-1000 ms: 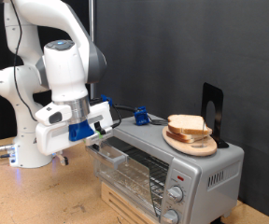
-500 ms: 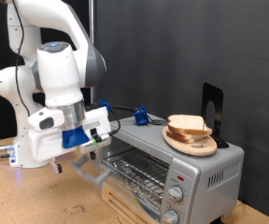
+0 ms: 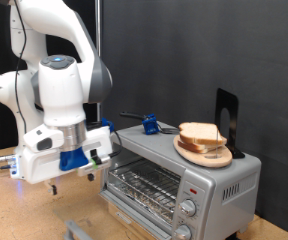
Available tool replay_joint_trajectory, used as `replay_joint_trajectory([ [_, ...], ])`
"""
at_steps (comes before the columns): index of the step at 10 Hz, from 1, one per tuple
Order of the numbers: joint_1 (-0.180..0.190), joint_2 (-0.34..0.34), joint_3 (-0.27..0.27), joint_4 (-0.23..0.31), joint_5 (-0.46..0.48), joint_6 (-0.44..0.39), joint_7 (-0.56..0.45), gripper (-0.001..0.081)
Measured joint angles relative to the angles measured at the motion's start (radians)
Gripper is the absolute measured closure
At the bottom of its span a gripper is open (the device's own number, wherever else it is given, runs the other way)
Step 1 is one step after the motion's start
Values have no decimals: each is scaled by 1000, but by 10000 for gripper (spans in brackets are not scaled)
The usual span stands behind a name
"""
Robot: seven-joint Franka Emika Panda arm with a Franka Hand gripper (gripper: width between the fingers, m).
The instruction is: Make a piece of toast with the oven
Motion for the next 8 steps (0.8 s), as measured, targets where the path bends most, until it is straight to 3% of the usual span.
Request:
replay_joint_trajectory([
  [3, -34, -103, -37, -59, 21, 3, -81, -3],
  [4, -33, -97, -34, -59, 14, 2, -74, -3],
  [7, -24, -110, -42, -15, 267, -141, -332, -3],
  [8, -25, -129, -46, -7, 311, -169, -378, -3],
])
